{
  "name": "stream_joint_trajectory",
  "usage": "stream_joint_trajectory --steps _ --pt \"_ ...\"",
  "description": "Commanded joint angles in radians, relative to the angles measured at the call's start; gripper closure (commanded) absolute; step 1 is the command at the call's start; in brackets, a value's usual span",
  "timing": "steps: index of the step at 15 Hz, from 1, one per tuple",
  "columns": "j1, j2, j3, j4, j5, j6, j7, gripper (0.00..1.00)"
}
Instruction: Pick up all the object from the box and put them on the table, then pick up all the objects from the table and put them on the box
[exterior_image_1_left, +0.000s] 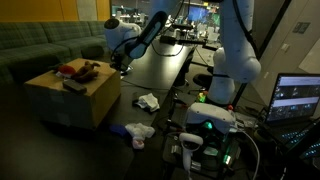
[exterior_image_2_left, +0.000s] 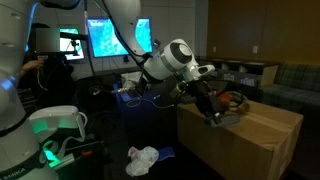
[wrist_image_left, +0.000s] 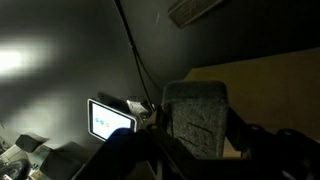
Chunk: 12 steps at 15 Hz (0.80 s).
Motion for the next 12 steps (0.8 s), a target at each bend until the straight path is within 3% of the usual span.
stream_joint_trajectory --steps 1,4,7,12 --pt "-0.044 -0.159 0.127 -0.144 -0.075 -0.108 0.103 0.67" --pt "-0.092 -0.216 0.251 -0.217 -0.032 -0.164 0.124 0.67" --pt "-0.13 -0.217 0.353 -0.261 0.031 -0.148 0.131 0.67" --pt "-0.167 -0.156 0.431 -0.265 0.138 -0.097 0.094 0.67"
